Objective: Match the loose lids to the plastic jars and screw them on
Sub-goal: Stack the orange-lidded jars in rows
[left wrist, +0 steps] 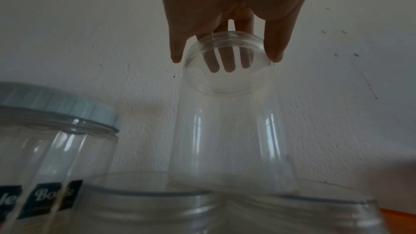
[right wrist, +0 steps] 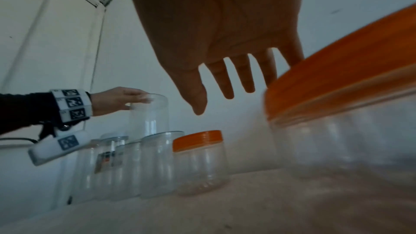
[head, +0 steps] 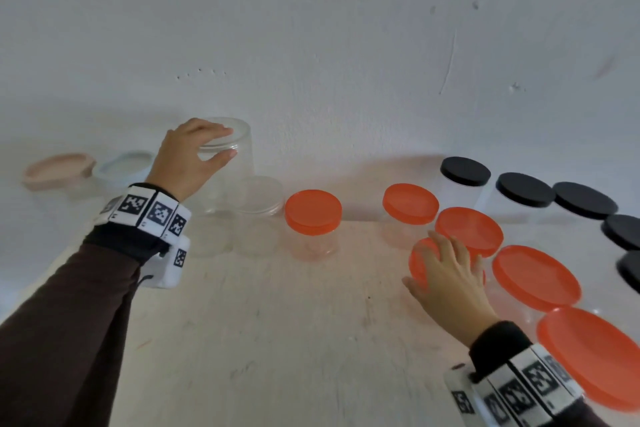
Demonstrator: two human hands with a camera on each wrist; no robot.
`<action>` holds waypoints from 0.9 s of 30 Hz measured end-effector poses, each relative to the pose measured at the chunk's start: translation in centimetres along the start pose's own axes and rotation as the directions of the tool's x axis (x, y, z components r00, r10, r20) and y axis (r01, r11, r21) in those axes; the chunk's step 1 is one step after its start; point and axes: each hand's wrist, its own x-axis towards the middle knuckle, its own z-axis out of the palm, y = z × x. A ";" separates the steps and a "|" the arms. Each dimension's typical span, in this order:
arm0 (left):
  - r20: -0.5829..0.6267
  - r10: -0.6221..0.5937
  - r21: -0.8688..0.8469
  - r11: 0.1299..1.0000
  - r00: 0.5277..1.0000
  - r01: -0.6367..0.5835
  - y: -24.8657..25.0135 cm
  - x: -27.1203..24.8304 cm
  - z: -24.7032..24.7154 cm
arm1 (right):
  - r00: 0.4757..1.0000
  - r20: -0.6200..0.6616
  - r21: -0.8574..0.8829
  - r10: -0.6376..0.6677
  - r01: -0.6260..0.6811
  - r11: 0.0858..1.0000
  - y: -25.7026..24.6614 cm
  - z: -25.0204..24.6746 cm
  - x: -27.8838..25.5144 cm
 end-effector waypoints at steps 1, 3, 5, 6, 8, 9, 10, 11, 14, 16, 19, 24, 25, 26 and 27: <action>0.011 -0.014 -0.001 1.000 1.000 0.014 0.0 0.1 -0.2 | 0.998 0.036 -0.024 0.059 -0.058 0.998 0.7 0.1 -0.2; 0.024 -0.026 0.014 1.000 0.999 0.026 0.2 0.4 -0.4 | 0.991 0.094 -0.016 0.097 -0.096 0.995 1.6 0.2 -0.6; -0.006 0.004 0.043 0.999 1.000 -0.004 0.9 0.4 -0.5 | 0.992 0.117 0.028 0.058 -0.061 0.998 1.6 0.3 -0.7; -0.034 0.034 0.049 0.998 0.999 -0.032 1.4 0.3 -0.4 | 0.993 0.120 0.053 0.021 -0.027 0.998 1.5 0.4 -0.7; -0.078 0.095 0.024 0.995 0.992 -0.093 2.9 -0.3 0.0 | 0.991 0.116 0.116 -0.069 0.055 0.992 1.0 0.3 -0.8; -0.085 0.125 -0.002 0.992 0.988 -0.126 3.7 -0.8 0.3 | 0.987 0.107 0.149 -0.118 0.101 0.984 0.6 0.3 -0.7; -0.079 0.161 -0.032 0.986 0.984 -0.163 4.6 -1.3 0.6 | 0.982 0.088 0.180 -0.166 0.148 0.972 0.3 0.2 -0.6; -0.057 0.200 -0.064 0.977 0.978 -0.204 5.4 -2.0 1.0 | 0.975 0.063 0.205 -0.212 0.195 0.959 -0.2 0.3 -0.5; 0.075 0.296 -0.176 0.944 0.952 -0.279 7.3 -4.2 2.9 | 0.944 -0.020 0.270 -0.330 0.322 0.907 -1.5 1.0 -0.1; 0.189 0.308 -0.261 0.931 0.932 -0.255 7.9 -5.8 4.5 | 0.918 -0.070 0.310 -0.391 0.393 0.866 -2.7 1.5 -0.1; 0.413 0.294 -0.323 0.932 0.862 -0.163 7.8 -7.7 6.6 | 0.865 -0.121 0.340 -0.488 0.498 0.798 -3.9 2.5 0.0; 0.613 0.195 -0.243 0.969 0.766 -0.052 7.5 -9.3 8.0 | 0.850 -0.197 0.554 -0.489 0.508 0.659 -3.7 0.8 1.0; 0.638 0.163 -0.220 0.975 0.752 -0.025 7.9 -9.4 8.1 | 0.876 -0.225 0.593 -0.426 0.470 0.654 -3.4 0.2 1.5; 0.668 0.142 -0.196 0.980 0.731 -0.011 8.4 -9.5 8.2 | 0.899 -0.262 0.595 -0.350 0.436 0.675 -3.0 -0.3 2.3; 0.697 0.139 -0.174 0.984 0.703 -0.021 8.9 -9.7 8.3 | 0.912 -0.297 0.560 -0.283 0.406 0.722 -2.5 -0.6 3.3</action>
